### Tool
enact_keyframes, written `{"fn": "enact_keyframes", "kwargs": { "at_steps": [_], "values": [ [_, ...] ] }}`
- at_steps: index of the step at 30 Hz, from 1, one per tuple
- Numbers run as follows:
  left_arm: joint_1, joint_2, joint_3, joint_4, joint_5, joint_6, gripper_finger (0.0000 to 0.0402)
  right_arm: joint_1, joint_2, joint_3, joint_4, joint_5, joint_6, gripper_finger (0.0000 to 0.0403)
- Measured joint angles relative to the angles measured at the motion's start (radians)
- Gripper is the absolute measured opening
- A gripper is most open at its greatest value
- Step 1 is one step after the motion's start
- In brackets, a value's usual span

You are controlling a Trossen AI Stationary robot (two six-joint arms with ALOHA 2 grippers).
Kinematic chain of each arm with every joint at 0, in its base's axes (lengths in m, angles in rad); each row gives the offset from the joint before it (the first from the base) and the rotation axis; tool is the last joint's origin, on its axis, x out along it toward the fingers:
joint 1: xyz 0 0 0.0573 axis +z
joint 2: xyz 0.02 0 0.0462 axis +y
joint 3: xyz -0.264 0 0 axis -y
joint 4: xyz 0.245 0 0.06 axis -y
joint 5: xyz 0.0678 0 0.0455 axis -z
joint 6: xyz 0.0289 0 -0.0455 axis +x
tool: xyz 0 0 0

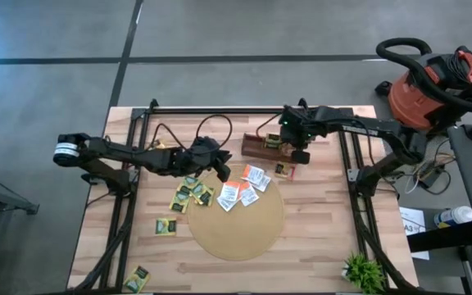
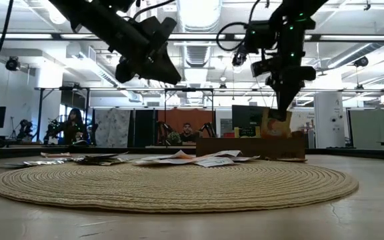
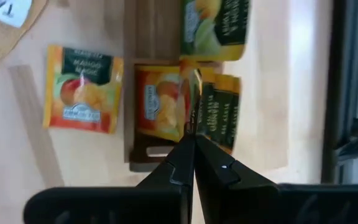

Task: Pick & Place Tea
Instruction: Put the mango tea bag into the right section of the wooden organizer

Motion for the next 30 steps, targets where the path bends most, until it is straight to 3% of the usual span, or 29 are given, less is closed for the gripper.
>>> {"fn": "enact_keyframes", "kwargs": {
  "at_steps": [5, 17, 30],
  "values": [
    [0.001, 0.0, -0.004, -0.002, 0.0, 0.019, 0.0067, 0.002, 0.065, 0.047, -0.038, -0.03, -0.002, 0.0008],
    [0.005, 0.0, -0.005, -0.004, -0.018, 0.02, 0.0067, 0.001, 0.027, 0.077, -0.124, -0.029, -0.005, 0.0008],
    [0.018, 0.0, -0.005, -0.001, -0.019, 0.02, 0.0067, 0.003, 0.112, 0.072, -0.127, -0.045, -0.026, 0.0008]
  ]
}}
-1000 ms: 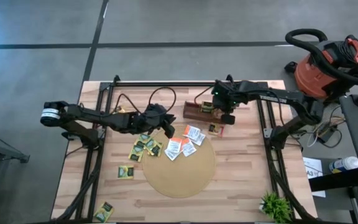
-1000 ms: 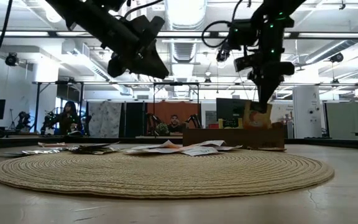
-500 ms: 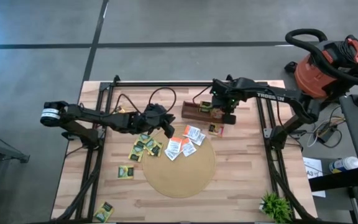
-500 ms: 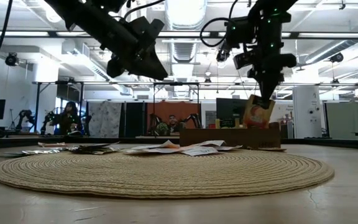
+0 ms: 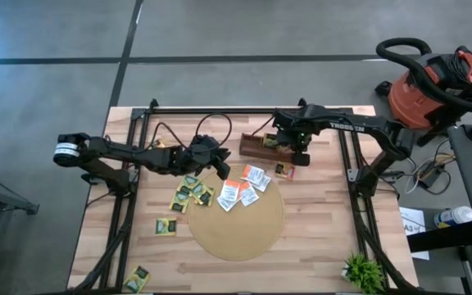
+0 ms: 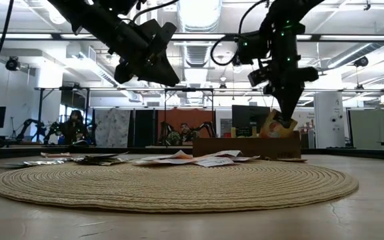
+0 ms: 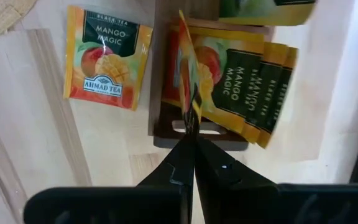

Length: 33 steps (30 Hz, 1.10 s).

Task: Pick & Place Tea
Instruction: Put the mango tea bag into the right section of the wooden organizer

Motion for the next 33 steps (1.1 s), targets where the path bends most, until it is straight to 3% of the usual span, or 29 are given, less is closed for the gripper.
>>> {"fn": "enact_keyframes", "kwargs": {
  "at_steps": [8, 16, 22, 25, 33],
  "values": [
    [0.0, 0.0, 0.0, 0.0, 0.0, 0.0, 0.0067, 0.001, 0.033, 0.018, -0.002, -0.002, -0.007, 0.0008],
    [0.004, 0.004, 0.0, 0.039, 0.005, -0.003, 0.0067, 0.001, 0.017, 0.138, -0.124, 0.025, -0.003, 0.0008],
    [0.041, 0.052, 0.0, 0.254, 0.184, 0.105, 0.0067, 0.05, 0.017, 0.218, -0.178, -0.058, 0.043, 0.0008],
    [0.06, 0.11, 0.007, 0.398, 0.213, 0.166, 0.0067, 0.102, 0.016, 0.258, -0.19, -0.08, 0.06, 0.0008],
    [0.09, 0.323, 0.191, 0.432, 0.396, 0.206, 0.0067, 0.226, 0.015, 0.326, -0.194, -0.089, 0.12, 0.0008]
  ]
}}
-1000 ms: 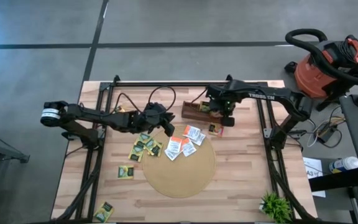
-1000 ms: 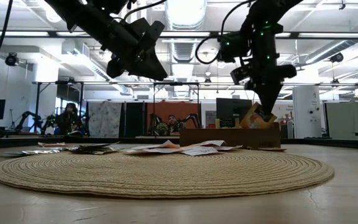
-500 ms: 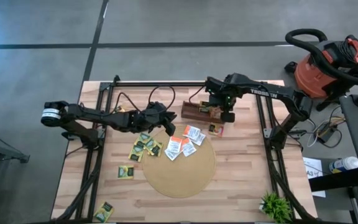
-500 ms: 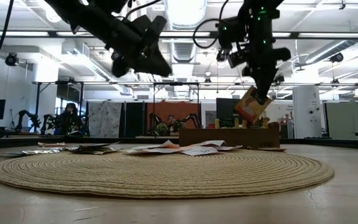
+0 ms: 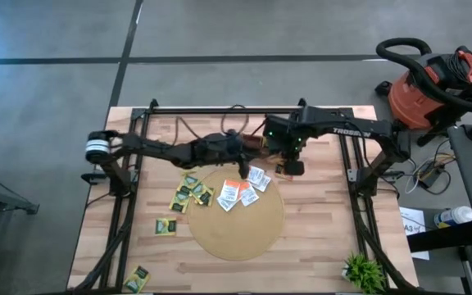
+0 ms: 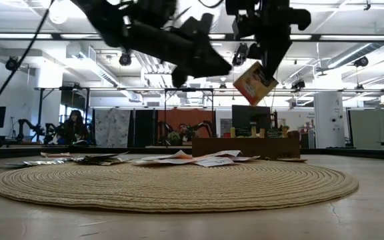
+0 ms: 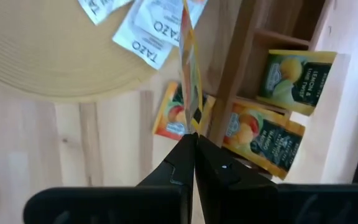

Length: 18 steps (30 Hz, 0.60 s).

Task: Pick & Place Tea
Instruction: Put the mango tea bag into the right section of the wooden organizer

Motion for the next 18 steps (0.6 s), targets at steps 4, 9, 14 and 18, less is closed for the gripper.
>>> {"fn": "enact_keyframes", "kwargs": {
  "at_steps": [4, 9, 14, 18],
  "values": [
    [0.0, 0.094, 0.107, -0.024, 0.049, 0.011, 0.0067, 0.025, -0.004, 0.008, -0.001, 0.001, 0.045, 0.0008],
    [0.0, 0.152, 0.206, -0.147, 0.084, 0.013, 0.0067, 0.031, -0.028, 0.008, -0.002, 0.002, 0.086, 0.0008],
    [0.0, 0.162, 0.208, -0.182, 0.092, 0.028, 0.0067, 0.03, -0.061, 0.008, 0.006, 0.009, 0.11, 0.0008],
    [0.0, 0.162, 0.204, -0.186, 0.095, 0.028, 0.0067, 0.03, -0.068, 0.008, 0.01, 0.011, 0.111, 0.0008]
  ]
}}
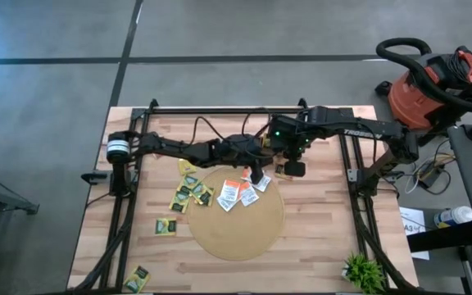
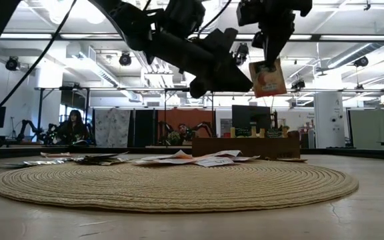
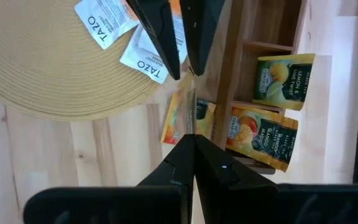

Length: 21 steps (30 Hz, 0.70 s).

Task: Pick & Place Tea
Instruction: Put the mango tea bag into the right section of the wooden organizer

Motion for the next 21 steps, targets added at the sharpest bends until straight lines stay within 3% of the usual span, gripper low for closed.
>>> {"fn": "enact_keyframes", "kwargs": {
  "at_steps": [5, 13, 21],
  "values": [
    [-0.001, -0.016, 0.0, -0.034, -0.014, 0.0, 0.0067, -0.022, 0.0, -0.044, 0.018, 0.047, 0.0, 0.0008],
    [-0.01, -0.112, -0.002, -0.217, -0.023, 0.005, 0.0067, -0.148, -0.003, -0.173, 0.152, 0.051, 0.0, 0.0008],
    [-0.016, -0.177, -0.002, -0.316, -0.108, 0.049, 0.0067, -0.221, -0.004, -0.298, 0.235, 0.05, -0.029, 0.0008]
  ]
}}
